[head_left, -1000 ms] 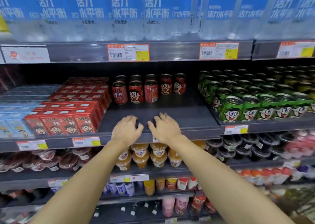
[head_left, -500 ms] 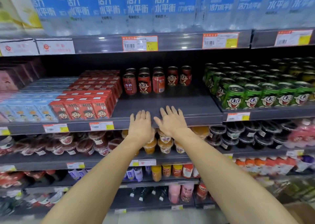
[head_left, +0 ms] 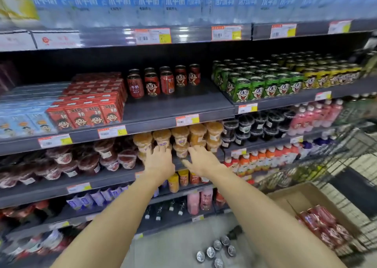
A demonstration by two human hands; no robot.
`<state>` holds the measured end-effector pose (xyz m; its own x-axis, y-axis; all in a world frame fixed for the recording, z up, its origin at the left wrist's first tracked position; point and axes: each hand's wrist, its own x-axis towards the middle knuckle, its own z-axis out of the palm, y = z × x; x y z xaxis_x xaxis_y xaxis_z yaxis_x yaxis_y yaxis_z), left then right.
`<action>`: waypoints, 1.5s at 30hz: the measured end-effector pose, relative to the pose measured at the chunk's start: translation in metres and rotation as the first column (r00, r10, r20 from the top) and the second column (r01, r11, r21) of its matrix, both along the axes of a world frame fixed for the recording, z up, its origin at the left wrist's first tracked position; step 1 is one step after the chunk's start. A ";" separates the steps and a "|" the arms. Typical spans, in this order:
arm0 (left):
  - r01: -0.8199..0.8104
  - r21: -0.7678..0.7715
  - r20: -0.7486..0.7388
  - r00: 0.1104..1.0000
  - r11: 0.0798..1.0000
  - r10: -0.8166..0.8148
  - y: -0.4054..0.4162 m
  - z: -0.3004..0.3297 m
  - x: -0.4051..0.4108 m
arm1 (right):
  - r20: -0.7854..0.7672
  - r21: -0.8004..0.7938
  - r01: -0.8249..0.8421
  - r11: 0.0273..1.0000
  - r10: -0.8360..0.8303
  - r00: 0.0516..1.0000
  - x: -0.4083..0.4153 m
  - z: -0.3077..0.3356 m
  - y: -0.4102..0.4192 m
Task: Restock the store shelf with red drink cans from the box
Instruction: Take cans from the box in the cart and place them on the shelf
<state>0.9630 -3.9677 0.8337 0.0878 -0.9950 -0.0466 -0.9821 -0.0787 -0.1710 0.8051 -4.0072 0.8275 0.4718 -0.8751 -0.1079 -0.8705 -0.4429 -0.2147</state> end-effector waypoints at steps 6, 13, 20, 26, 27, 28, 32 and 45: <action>0.128 0.105 -0.125 0.986 0.986 -0.115 0.067 -0.024 -0.048 | -0.051 0.141 0.126 0.982 -0.120 0.991 -0.044 -0.042 0.084; 0.343 0.117 -0.137 0.935 0.932 -0.327 0.119 -0.040 -0.140 | -0.052 0.205 0.312 0.928 -0.308 0.950 -0.131 -0.057 0.166; 0.484 0.103 -0.133 0.872 0.869 -0.470 0.140 -0.036 -0.250 | -0.144 0.226 0.462 0.857 -0.440 0.886 -0.257 -0.044 0.201; 0.562 0.186 -0.197 0.825 0.806 -0.530 0.159 -0.047 -0.372 | -0.154 0.249 0.611 0.752 -0.592 0.791 -0.393 -0.052 0.240; 0.561 0.190 -0.188 0.826 0.806 -0.531 0.163 -0.049 -0.393 | -0.156 0.248 0.628 0.738 -0.609 0.777 -0.417 -0.054 0.248; 0.554 0.191 -0.186 0.831 0.810 -0.524 0.167 -0.051 -0.413 | -0.165 0.252 0.638 0.727 -0.618 0.769 -0.440 -0.056 0.254; 0.531 0.175 -0.138 0.847 0.829 -0.513 0.173 -0.062 -0.477 | -0.167 0.265 0.674 0.689 -0.656 0.736 -0.516 -0.063 0.263; 0.540 0.255 -0.144 0.842 0.802 -0.521 0.139 -0.079 -0.597 | -0.108 0.332 0.636 0.696 -0.642 0.759 -0.606 -0.089 0.235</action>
